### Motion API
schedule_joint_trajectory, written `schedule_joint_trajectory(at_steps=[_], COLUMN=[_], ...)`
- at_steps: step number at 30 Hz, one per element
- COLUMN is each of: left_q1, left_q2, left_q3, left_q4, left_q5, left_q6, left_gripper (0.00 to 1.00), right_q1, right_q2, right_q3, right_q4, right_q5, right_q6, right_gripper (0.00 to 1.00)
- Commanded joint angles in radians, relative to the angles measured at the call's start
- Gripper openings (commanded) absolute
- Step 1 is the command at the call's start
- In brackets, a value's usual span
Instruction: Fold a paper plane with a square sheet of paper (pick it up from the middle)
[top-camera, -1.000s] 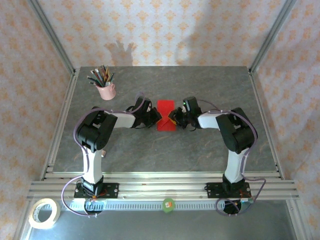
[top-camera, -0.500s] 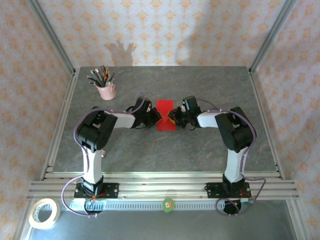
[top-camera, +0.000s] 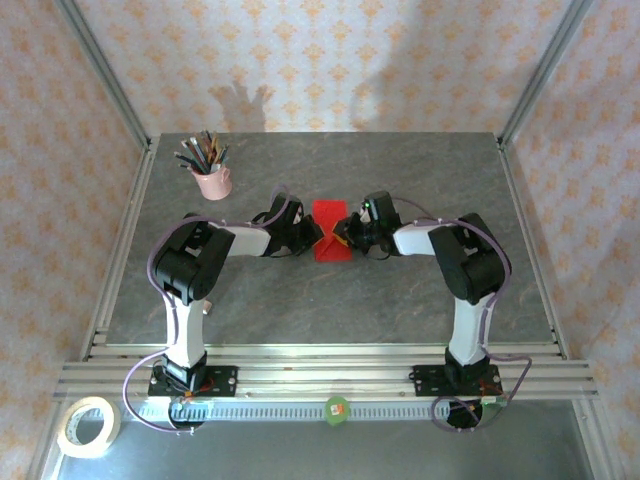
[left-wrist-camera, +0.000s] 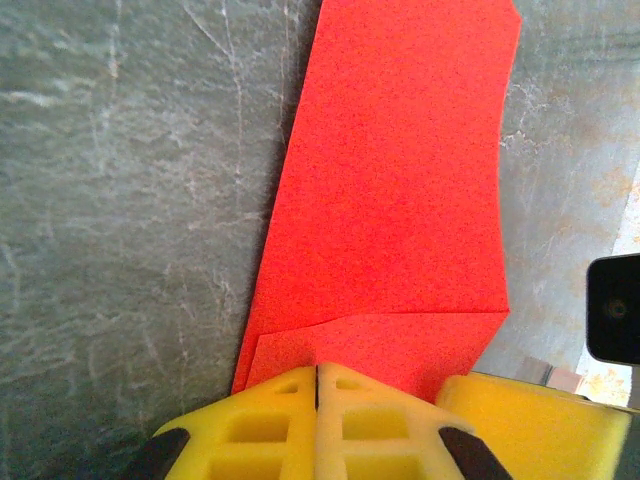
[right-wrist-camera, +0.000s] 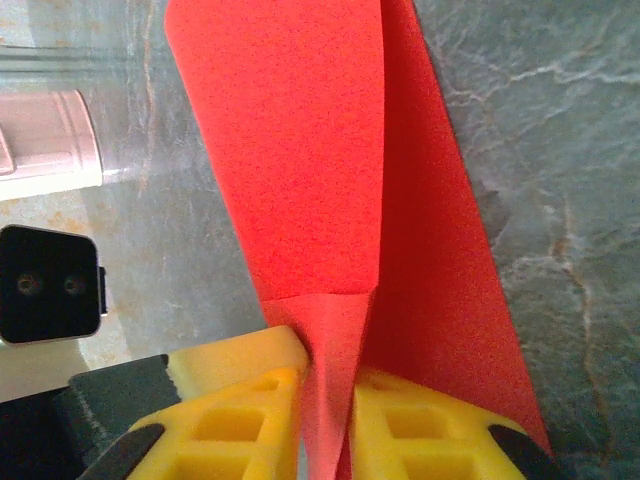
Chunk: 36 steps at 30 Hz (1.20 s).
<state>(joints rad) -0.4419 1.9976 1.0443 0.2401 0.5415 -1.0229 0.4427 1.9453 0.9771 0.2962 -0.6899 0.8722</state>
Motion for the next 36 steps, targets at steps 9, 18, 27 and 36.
schedule_joint_trajectory(at_steps=[9, 18, 27, 36], left_q1=[0.021, 0.089, 0.135, 0.107], left_q2=[-0.038, -0.255, -0.416, -0.465], left_q3=[-0.013, -0.076, -0.206, -0.279], left_q4=[-0.056, -0.006, 0.179, 0.349], left_q5=[0.015, 0.019, 0.141, 0.249], left_q6=[0.026, 0.031, 0.016, -0.063], left_gripper=[0.09, 0.21, 0.56, 0.87], right_q1=[0.008, 0.000, -0.010, -0.007], right_q2=[0.026, -0.092, -0.220, -0.253], right_q3=[0.009, -0.001, -0.066, -0.077], right_q4=[0.024, 0.075, 0.312, 0.460], right_q5=[-0.005, 0.013, -0.128, -0.269], right_q6=[-0.026, -0.090, -0.066, 0.012], right_gripper=[0.09, 0.02, 0.02, 0.02])
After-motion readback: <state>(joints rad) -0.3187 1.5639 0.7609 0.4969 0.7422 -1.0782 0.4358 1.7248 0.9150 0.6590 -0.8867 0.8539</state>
